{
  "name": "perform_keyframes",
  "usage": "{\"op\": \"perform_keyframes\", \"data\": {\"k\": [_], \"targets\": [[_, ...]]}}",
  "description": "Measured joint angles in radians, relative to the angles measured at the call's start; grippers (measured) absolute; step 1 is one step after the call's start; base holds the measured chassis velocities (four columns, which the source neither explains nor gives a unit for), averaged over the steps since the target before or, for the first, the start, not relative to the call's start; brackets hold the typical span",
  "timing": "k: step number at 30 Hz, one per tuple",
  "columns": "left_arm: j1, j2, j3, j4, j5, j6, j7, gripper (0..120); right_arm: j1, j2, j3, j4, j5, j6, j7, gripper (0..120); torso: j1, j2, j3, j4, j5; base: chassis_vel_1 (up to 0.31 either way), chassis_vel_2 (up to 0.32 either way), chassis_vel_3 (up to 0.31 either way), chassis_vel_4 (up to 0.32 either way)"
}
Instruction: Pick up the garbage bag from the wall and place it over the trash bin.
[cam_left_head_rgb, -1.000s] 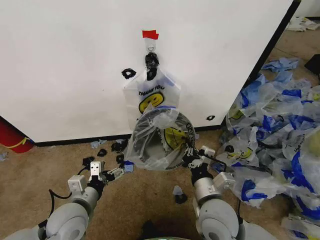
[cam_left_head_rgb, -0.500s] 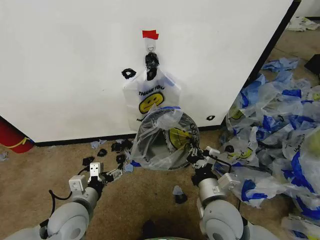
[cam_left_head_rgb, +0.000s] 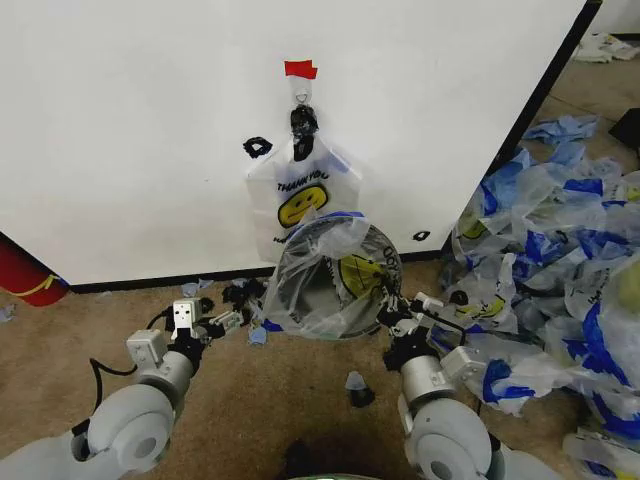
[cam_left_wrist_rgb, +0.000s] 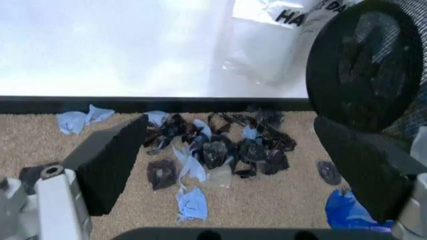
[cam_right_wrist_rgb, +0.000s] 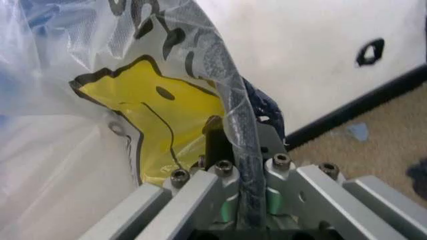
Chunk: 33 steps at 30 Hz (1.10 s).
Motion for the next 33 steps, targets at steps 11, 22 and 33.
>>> {"op": "perform_keyframes", "data": {"k": [11,22,33], "targets": [[0.043,-0.005,-0.005,-0.035,0.084,-0.009,0.021,98,-0.051,0.018,0.025,0.026,0.112,-0.023,0.071,0,0.000,0.000,0.000,0.0000,-0.0001,0.000,0.000,0.000,0.000],[0.018,-0.002,-0.035,-0.029,0.164,-0.028,0.062,98,-0.031,0.065,-0.029,0.026,0.170,-0.100,0.151,0,0.000,0.000,0.000,0.0001,-0.0002,0.000,0.000,0.000,0.000],[-0.017,0.031,-0.129,-0.162,0.112,-0.010,0.085,94,0.014,0.083,-0.041,-0.022,0.171,-0.121,0.148,0,0.000,0.000,0.000,0.0000,-0.0001,0.000,0.000,0.000,0.000]]}}
